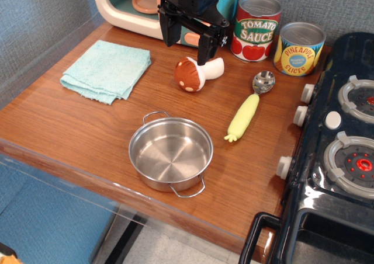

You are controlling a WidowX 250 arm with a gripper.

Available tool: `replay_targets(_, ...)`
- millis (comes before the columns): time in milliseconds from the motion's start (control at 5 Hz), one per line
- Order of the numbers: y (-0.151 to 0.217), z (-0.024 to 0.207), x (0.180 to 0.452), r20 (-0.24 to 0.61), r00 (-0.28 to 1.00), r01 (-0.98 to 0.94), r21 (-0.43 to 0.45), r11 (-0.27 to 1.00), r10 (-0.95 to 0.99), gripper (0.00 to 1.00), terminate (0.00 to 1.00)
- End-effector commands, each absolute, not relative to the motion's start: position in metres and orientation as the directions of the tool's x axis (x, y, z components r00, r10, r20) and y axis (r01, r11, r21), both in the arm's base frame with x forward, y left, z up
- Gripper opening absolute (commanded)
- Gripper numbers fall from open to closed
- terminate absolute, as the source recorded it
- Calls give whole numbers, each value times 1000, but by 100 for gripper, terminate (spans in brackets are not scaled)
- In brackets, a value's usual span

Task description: Move the pot onto the towel.

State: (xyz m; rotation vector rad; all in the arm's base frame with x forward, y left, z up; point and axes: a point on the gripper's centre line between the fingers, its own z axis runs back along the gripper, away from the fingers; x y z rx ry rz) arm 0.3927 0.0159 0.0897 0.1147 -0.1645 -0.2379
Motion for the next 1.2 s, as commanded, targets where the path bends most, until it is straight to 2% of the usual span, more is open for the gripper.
replay_targets(0,16,90,393,148,959,225,132,965,-243,100,0)
replay_targets(400,-20,89,373,148,927,332,105,937,-345,100,0)
replay_targets(600,-44,94,342,186,911,359,83,930,-368,100,0)
replay_targets(800,-60,89,313,183,918,347,65,936,-353,100,0)
replay_targets(1000,-55,80,290,181,943,280,31,960,-281,100,0)
